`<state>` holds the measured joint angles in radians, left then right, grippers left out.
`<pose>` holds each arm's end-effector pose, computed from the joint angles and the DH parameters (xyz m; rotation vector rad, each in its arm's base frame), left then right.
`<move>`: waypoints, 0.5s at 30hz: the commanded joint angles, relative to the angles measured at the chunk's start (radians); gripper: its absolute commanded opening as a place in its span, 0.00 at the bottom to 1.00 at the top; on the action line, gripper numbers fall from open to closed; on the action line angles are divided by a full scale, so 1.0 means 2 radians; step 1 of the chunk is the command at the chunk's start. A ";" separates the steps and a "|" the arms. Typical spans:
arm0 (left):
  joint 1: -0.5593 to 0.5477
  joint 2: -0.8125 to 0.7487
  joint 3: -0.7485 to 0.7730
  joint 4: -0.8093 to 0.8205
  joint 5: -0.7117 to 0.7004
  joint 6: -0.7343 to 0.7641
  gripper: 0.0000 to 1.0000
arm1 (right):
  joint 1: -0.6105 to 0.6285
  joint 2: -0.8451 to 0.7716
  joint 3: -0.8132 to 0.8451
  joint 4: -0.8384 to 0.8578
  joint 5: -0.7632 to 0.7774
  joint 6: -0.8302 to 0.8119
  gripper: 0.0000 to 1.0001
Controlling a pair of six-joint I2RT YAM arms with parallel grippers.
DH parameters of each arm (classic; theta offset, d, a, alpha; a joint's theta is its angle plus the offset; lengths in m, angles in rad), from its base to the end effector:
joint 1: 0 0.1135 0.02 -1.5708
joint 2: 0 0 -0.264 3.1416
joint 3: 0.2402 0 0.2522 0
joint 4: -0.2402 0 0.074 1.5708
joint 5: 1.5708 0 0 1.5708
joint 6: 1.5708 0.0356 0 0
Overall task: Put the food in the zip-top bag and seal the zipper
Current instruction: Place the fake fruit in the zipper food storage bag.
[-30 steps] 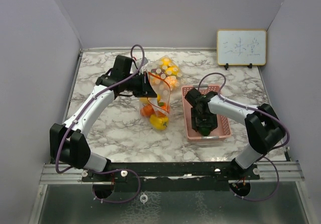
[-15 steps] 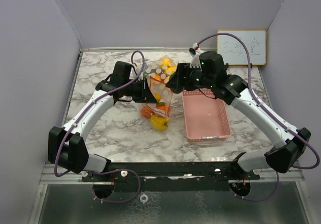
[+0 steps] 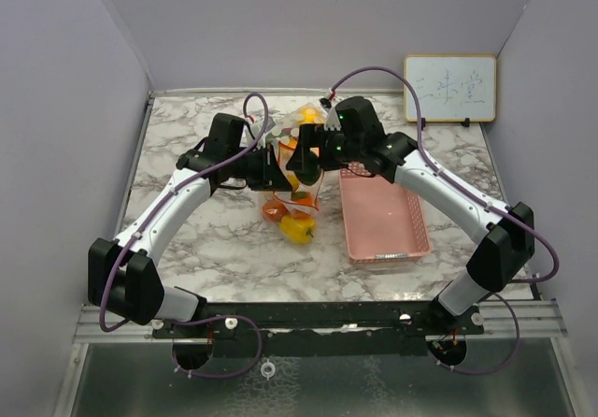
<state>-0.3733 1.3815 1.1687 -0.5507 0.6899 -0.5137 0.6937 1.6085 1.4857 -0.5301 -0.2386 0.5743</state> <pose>0.2671 -0.1289 0.3095 0.2006 2.4388 -1.2283 0.2766 0.2409 0.3409 -0.2819 2.3607 0.9239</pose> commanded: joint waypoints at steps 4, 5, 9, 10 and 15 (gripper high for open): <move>0.001 -0.008 0.008 0.020 0.001 -0.007 0.00 | 0.001 -0.009 0.048 -0.032 0.032 -0.035 1.00; 0.001 -0.007 0.007 0.026 0.001 -0.008 0.00 | 0.001 -0.011 0.050 -0.038 0.037 -0.036 1.00; 0.001 -0.002 0.001 0.041 0.006 -0.013 0.00 | 0.001 -0.023 0.063 -0.055 0.095 -0.042 1.00; 0.001 -0.003 -0.001 0.045 0.006 -0.012 0.00 | 0.001 -0.015 0.078 -0.067 0.110 -0.047 1.00; 0.001 0.002 -0.005 0.053 0.008 -0.016 0.00 | 0.001 0.059 0.176 -0.114 0.145 -0.068 1.00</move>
<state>-0.3733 1.3804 1.1683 -0.4950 0.6899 -0.5339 0.6937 1.6382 1.7023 -0.6899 -0.0582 0.4908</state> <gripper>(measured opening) 0.009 0.994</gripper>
